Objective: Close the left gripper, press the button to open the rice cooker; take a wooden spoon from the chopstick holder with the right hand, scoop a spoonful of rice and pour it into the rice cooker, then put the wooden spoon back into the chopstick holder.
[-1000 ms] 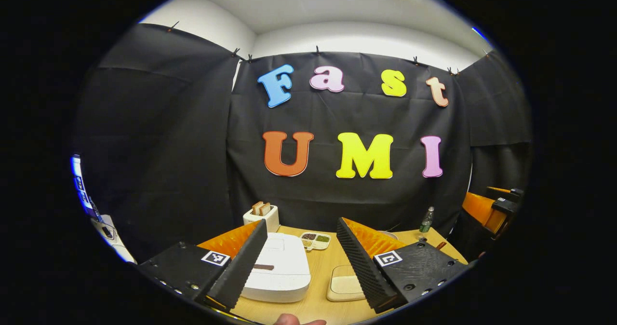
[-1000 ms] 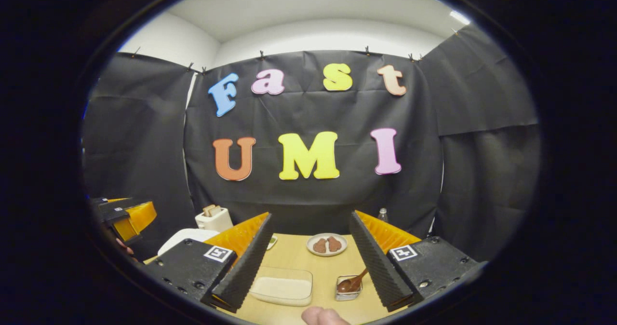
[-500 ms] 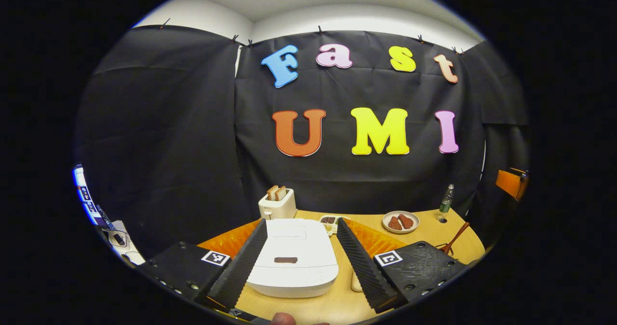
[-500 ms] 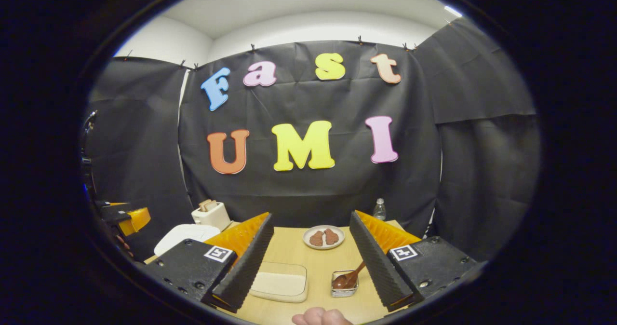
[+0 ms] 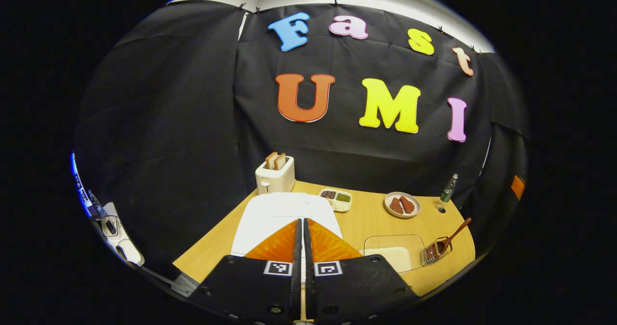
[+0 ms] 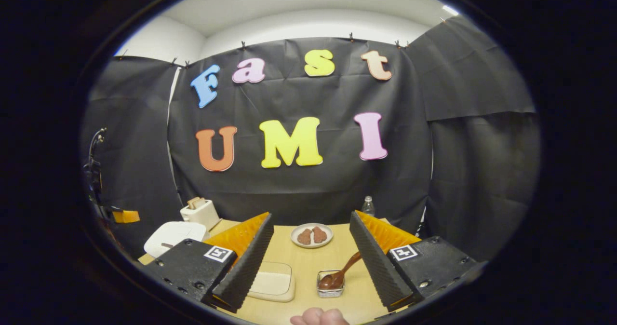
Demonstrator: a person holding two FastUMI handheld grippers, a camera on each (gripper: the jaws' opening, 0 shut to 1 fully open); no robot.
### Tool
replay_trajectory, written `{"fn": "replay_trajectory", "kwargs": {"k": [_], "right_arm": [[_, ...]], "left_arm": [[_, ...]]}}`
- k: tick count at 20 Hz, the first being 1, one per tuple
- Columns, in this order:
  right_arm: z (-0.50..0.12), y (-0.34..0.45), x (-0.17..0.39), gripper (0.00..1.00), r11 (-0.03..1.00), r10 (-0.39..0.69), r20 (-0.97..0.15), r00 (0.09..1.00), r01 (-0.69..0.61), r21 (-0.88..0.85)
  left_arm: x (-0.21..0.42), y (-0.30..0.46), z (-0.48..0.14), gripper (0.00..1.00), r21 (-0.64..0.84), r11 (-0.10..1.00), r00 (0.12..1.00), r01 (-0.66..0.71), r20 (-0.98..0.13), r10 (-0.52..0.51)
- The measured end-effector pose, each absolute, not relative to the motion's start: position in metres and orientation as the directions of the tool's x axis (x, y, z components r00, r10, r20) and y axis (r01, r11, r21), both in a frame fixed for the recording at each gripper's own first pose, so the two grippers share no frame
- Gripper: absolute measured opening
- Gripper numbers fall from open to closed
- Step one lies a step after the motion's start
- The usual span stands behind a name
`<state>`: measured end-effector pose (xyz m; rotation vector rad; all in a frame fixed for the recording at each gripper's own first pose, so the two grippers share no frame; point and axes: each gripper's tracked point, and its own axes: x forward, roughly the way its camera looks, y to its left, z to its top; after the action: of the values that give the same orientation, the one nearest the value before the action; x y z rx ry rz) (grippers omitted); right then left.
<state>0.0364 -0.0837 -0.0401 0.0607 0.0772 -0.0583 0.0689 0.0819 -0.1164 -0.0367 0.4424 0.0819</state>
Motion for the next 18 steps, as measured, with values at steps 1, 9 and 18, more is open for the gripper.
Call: {"fn": "replay_trajectory", "kwargs": {"k": [1,9,18], "right_arm": [[-0.043,-0.086,0.037,1.00,0.996,-0.059,-0.083,0.995,0.063,0.058],[-0.056,-0.098,0.046,1.00,0.997,-0.062,-0.130,0.990,0.066,0.033],[-0.067,-0.096,0.054,1.00,0.998,-0.056,-0.165,0.985,0.058,0.005]], "left_arm": [[0.069,0.082,-0.124,0.00,-0.022,0.997,0.888,-0.078,-0.457,0.060],[0.105,0.103,-0.204,0.00,-0.079,0.989,0.781,-0.122,-0.623,0.047],[0.100,0.112,-0.243,0.00,-0.110,0.983,0.702,-0.147,-0.712,0.025]]}}
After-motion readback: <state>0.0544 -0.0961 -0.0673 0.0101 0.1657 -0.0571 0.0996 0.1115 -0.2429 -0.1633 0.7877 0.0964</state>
